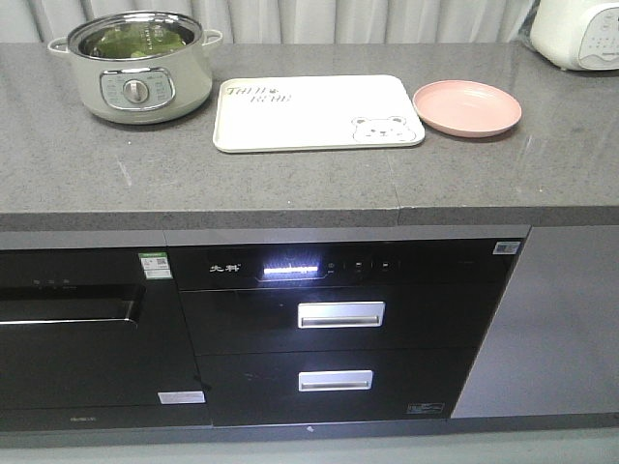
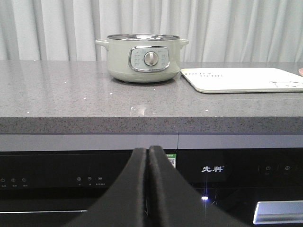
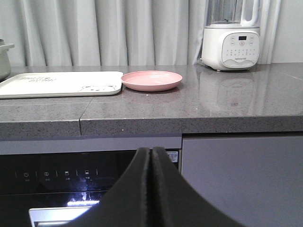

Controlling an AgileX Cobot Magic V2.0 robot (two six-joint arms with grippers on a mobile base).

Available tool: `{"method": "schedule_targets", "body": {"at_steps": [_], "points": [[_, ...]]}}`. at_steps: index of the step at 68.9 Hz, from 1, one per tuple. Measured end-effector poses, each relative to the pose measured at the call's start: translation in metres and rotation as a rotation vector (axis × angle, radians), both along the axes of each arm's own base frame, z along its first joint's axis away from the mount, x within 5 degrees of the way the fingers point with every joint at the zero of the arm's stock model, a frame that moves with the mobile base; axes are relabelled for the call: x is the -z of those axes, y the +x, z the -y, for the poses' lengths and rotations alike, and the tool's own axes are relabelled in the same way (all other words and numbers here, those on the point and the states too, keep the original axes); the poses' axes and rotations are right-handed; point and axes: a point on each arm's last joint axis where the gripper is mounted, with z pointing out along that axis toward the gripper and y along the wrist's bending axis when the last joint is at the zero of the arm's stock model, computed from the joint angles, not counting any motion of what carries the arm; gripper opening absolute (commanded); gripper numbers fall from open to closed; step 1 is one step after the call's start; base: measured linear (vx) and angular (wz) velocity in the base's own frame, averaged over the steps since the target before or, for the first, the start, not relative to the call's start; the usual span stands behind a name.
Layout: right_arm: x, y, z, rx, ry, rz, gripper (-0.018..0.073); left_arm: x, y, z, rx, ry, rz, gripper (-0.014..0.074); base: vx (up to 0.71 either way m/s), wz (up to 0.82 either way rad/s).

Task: Transfer vegetables to tray and serve
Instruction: 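Continue driving closer and align the base with the counter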

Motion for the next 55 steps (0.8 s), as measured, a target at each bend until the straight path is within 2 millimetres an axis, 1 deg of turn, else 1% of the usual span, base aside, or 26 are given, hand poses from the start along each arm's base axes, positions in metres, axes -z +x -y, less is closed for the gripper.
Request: {"method": "schedule_targets", "body": {"at_steps": [55], "points": [[0.0,0.0,0.0,0.0,0.0,0.0,-0.0002,0.0,0.0,0.0,0.0,0.0,0.0,-0.0006,0.08,-0.02]]}}
